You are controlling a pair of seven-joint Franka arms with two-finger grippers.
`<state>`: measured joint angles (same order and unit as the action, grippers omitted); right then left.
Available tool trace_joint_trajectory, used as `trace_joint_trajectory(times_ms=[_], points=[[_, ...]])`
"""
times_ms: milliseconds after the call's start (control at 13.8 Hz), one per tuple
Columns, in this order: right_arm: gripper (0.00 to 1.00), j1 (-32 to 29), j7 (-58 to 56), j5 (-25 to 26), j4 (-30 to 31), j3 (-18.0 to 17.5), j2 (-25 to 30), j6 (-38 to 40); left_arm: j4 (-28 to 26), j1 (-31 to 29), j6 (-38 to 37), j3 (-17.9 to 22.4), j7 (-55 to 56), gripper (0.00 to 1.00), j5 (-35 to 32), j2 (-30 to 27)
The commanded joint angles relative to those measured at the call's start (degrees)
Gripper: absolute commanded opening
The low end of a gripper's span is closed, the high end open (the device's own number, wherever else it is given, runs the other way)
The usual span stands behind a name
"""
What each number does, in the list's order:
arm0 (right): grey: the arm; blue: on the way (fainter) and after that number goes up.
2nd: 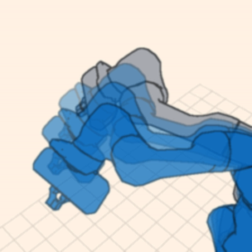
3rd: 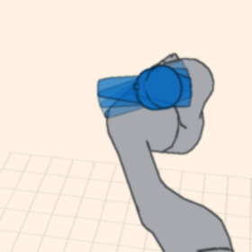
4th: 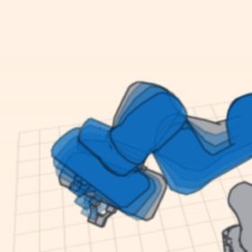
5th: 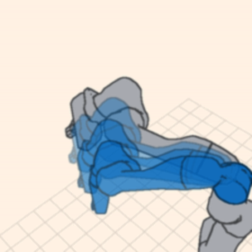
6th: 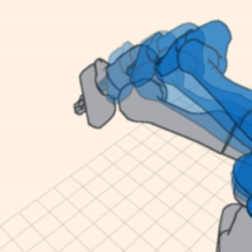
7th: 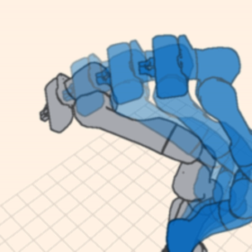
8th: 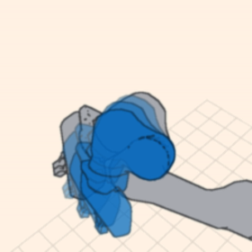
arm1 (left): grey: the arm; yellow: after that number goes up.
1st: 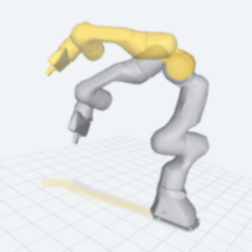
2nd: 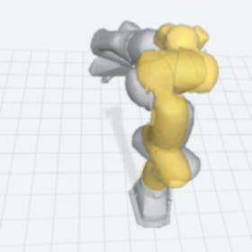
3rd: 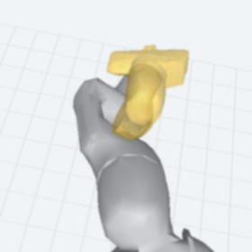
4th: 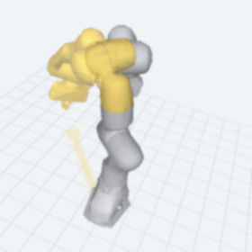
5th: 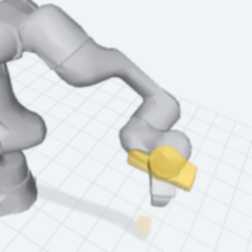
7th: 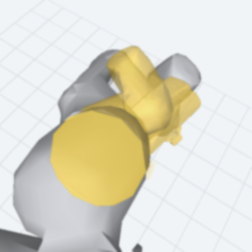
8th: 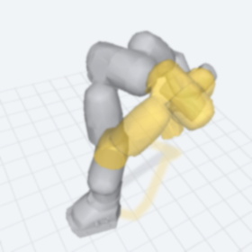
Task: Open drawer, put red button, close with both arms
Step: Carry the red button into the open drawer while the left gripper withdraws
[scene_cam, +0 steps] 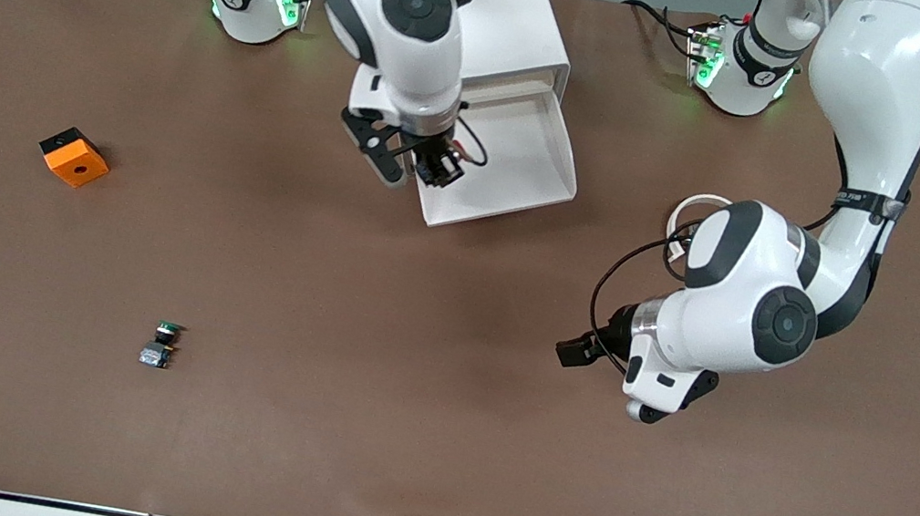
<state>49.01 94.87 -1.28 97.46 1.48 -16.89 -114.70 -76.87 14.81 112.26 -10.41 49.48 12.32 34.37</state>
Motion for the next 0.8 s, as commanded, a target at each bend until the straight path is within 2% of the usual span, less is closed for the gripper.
trace_joint_trajectory(times_ms=[0, 217, 362, 507, 725], points=[[0.0, 4.07, 5.67, 2.33, 0.8, 0.81, -1.04, -3.06, -7.84, 1.89, 4.1, 0.04, 0.61, 1.0, -4.13, -5.88], [0.0, 6.1, 8.49, 2.42, 0.8, 0.81, -3.15, -4.47, -9.43, 4.17, 4.46, 0.13, 0.79, 1.0, -5.03, -6.51], [0.0, 7.15, 9.02, 2.42, 0.8, 0.81, -4.46, -4.65, -11.09, 5.84, 6.38, 0.21, 4.89, 1.0, -5.46, -6.5], [0.0, 7.59, 10.07, 2.42, 0.8, 0.81, -5.34, -5.61, -13.12, 7.25, 9.72, 0.04, 9.3, 1.0, -9.84, -6.42], [0.0, 7.77, 9.46, 2.42, 0.8, 0.81, -5.88, -5.62, -13.92, 9.53, 11.14, -0.05, 8.71, 1.0, -11.35, -6.24]])
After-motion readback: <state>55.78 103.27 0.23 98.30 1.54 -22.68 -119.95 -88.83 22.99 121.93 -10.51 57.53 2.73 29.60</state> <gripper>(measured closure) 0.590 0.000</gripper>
